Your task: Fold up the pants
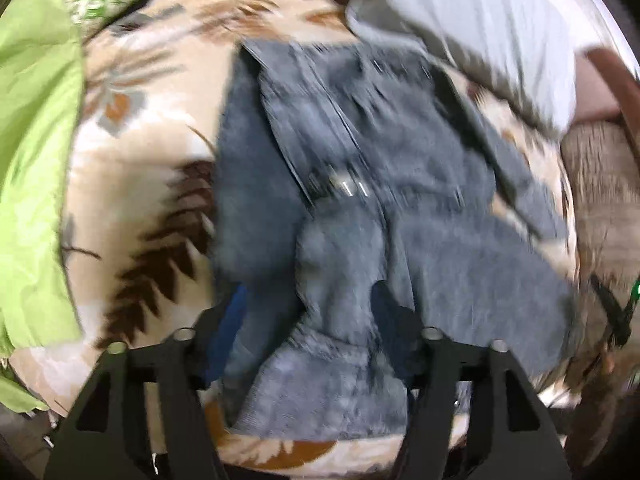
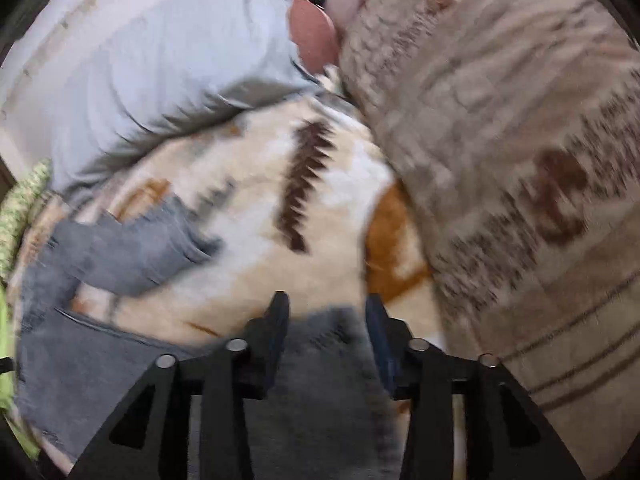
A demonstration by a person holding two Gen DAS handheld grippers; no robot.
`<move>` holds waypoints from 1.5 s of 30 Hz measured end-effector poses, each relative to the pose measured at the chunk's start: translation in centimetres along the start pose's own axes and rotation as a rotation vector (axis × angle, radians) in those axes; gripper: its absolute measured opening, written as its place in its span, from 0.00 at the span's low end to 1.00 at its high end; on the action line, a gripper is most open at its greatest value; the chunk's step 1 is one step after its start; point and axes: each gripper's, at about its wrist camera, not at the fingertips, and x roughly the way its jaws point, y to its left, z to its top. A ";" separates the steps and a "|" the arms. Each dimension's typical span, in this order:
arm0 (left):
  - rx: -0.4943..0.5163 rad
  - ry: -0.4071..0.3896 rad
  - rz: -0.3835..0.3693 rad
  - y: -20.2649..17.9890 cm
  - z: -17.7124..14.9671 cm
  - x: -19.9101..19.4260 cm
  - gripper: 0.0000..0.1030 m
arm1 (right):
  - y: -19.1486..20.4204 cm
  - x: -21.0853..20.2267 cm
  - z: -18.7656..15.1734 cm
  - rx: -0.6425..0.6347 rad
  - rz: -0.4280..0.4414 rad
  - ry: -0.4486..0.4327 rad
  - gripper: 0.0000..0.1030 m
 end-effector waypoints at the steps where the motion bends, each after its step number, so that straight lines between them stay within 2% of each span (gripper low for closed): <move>1: -0.022 -0.008 -0.001 0.5 0.7 -0.2 0.64 | 0.7 -0.1 0.6 0.005 0.038 -0.003 0.45; 3: -0.061 0.002 -0.027 1.2 1.8 -0.2 0.64 | 1.9 0.0 1.5 0.020 0.090 -0.003 0.48; 6: -0.090 0.009 -0.055 1.4 2.6 0.3 0.65 | 3.8 0.7 2.1 0.037 0.149 0.006 0.63; 7: -0.099 0.009 -0.057 1.4 2.9 0.5 0.65 | 4.6 1.3 2.4 0.032 0.162 0.014 0.64; 14: -0.122 0.017 -0.068 0.4 5.3 2.4 0.65 | 8.3 5.0 4.5 -0.033 0.194 0.053 0.64; 22: -0.172 0.025 -0.056 1.1 8.9 5.0 0.65 | 12.9 13.0 8.0 -0.113 0.251 0.163 0.67; 23: -0.189 0.015 -0.059 1.4 9.3 5.2 0.65 | 13.4 14.0 8.0 -0.129 0.247 0.180 0.67; 24: -0.211 0.010 -0.063 1.9 9.7 5.5 0.71 | 14.0 15.1 8.0 -0.154 0.238 0.200 0.67; 25: -0.241 0.021 -0.070 2.3 10.1 6.3 0.75 | 14.7 16.0 7.9 -0.183 0.248 0.223 0.66; 26: -0.256 0.037 -0.083 2.5 10.3 6.9 0.75 | 15.3 16.4 7.6 -0.223 0.247 0.229 0.61; 27: -0.263 0.050 -0.092 2.5 10.3 7.3 0.75 | 16.2 16.2 7.4 -0.294 0.225 0.200 0.24; 28: -0.252 0.056 -0.099 2.2 10.4 7.7 0.74 | 16.9 15.9 7.3 -0.337 0.215 0.182 0.14; 30: -0.205 0.031 -0.082 1.2 10.5 7.6 0.70 | 17.5 14.8 7.2 -0.370 0.201 0.134 0.14; 31: -0.192 0.021 -0.079 0.9 10.5 7.4 0.62 | 17.4 14.2 7.4 -0.372 0.204 0.110 0.13; 32: -0.173 0.013 -0.077 0.3 10.5 7.1 0.59 | 17.1 13.3 7.8 -0.366 0.207 0.075 0.13; 35: -0.126 -0.015 -0.042 -0.7 10.9 6.5 0.57 | 14.6 10.6 10.5 -0.265 0.209 -0.052 0.13; 38: -0.088 -0.021 0.017 -1.4 11.9 6.6 0.53 | 11.8 10.0 13.8 -0.143 0.180 -0.111 0.13; 41: -0.081 -0.015 0.055 -1.4 13.1 7.2 0.52 | 10.5 11.2 16.0 -0.074 0.154 -0.125 0.13; 45: -0.086 0.005 0.087 -1.2 14.2 8.2 0.51 | 10.8 13.8 18.0 -0.073 0.109 -0.111 0.13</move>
